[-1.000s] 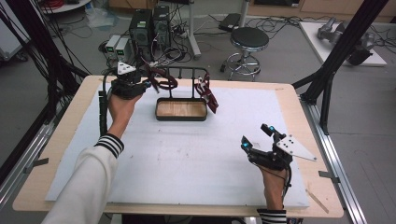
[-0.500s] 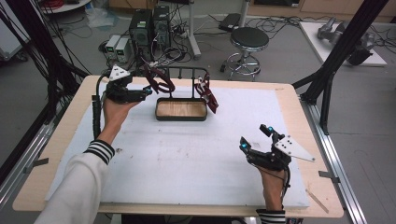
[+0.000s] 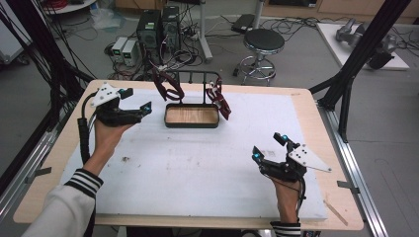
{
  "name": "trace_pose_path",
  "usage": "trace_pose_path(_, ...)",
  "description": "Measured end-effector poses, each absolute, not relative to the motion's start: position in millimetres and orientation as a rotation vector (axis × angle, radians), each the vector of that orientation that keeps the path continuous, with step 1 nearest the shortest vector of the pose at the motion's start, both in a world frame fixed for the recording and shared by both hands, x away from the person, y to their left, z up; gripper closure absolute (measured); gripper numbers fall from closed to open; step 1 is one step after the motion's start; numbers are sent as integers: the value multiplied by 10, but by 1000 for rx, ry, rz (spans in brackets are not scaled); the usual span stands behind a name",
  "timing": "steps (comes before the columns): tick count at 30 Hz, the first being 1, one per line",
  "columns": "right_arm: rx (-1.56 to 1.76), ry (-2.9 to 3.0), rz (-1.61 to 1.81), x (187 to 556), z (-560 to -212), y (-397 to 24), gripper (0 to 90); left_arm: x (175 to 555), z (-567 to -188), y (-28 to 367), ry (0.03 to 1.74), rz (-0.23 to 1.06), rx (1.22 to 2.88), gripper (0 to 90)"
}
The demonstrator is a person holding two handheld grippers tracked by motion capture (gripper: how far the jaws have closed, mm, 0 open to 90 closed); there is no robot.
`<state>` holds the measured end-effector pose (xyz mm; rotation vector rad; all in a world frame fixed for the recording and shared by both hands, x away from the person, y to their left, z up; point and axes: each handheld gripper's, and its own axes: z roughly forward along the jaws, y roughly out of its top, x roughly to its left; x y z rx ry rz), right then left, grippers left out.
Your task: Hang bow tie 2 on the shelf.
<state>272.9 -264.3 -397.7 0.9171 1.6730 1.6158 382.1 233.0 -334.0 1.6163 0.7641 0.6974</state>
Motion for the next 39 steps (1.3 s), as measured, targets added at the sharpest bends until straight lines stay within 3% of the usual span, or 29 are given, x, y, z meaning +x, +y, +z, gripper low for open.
trace_pose_path(19,901,1635,1578,2509,-4062,-2720,124,3050,-3755,2733,611,695,1543,141)
trace_pose_path(39,864,1601,1599,2426,-4172,-2721,122,2717,-4357,2831,631,728,1445,137)
